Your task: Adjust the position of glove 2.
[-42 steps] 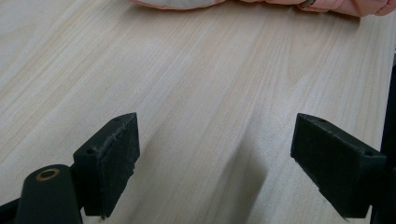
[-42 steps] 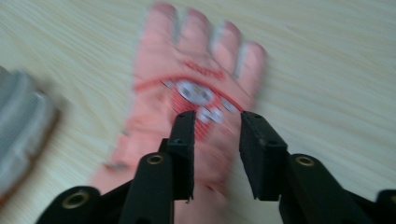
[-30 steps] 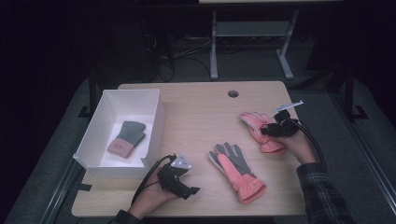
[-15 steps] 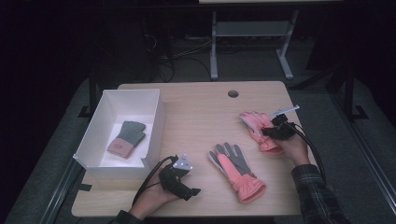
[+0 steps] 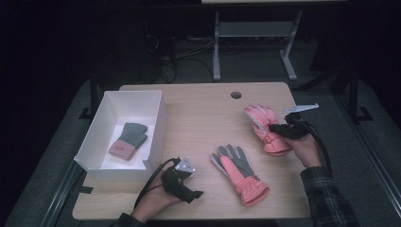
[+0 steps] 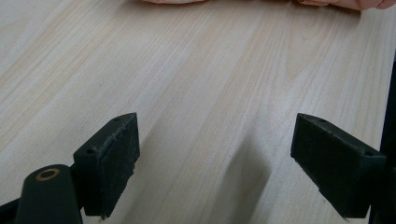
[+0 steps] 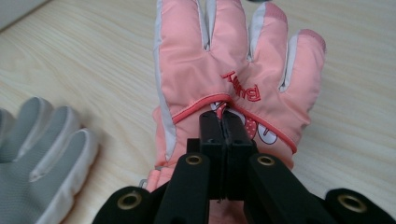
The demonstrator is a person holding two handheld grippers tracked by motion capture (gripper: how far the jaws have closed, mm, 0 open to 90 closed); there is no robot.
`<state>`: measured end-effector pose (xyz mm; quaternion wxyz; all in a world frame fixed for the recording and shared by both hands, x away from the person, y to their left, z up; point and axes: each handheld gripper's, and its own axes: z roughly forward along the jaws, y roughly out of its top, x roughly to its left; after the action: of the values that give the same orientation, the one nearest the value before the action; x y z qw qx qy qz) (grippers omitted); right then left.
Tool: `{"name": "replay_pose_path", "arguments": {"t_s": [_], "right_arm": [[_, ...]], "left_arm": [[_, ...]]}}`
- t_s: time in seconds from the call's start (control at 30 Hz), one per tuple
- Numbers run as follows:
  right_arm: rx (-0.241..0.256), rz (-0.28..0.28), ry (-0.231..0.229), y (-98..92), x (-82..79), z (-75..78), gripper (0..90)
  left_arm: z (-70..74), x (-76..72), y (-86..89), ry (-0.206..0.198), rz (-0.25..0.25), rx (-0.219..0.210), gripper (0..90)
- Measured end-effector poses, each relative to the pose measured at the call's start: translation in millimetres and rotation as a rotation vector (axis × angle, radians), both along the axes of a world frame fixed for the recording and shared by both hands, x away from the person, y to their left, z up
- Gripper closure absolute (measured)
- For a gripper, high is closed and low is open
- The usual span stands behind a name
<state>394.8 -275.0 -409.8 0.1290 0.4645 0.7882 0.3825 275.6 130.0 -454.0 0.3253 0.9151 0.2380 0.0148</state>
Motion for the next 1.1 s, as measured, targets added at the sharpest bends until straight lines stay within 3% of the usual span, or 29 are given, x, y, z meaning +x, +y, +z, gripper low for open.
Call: {"name": "replay_pose_path", "arguments": {"t_s": [0.33,0.67,1.1], "right_arm": [[0.028,0.03,-0.013,1.9,-27.6,28.1,89.4],[0.04,0.071,0.007,22.3,-69.3,51.2,89.4],[0.071,0.113,0.071,51.2,-109.0,48.8,89.3]], "left_arm": [[0.5,-0.3,1.5,-0.007,0.007,-0.012,15.1],[1.2,0.2,1.5,-0.008,0.011,-0.017,15.1],[1.2,-0.5,0.3,-0.005,0.018,-0.025,15.1]]}}
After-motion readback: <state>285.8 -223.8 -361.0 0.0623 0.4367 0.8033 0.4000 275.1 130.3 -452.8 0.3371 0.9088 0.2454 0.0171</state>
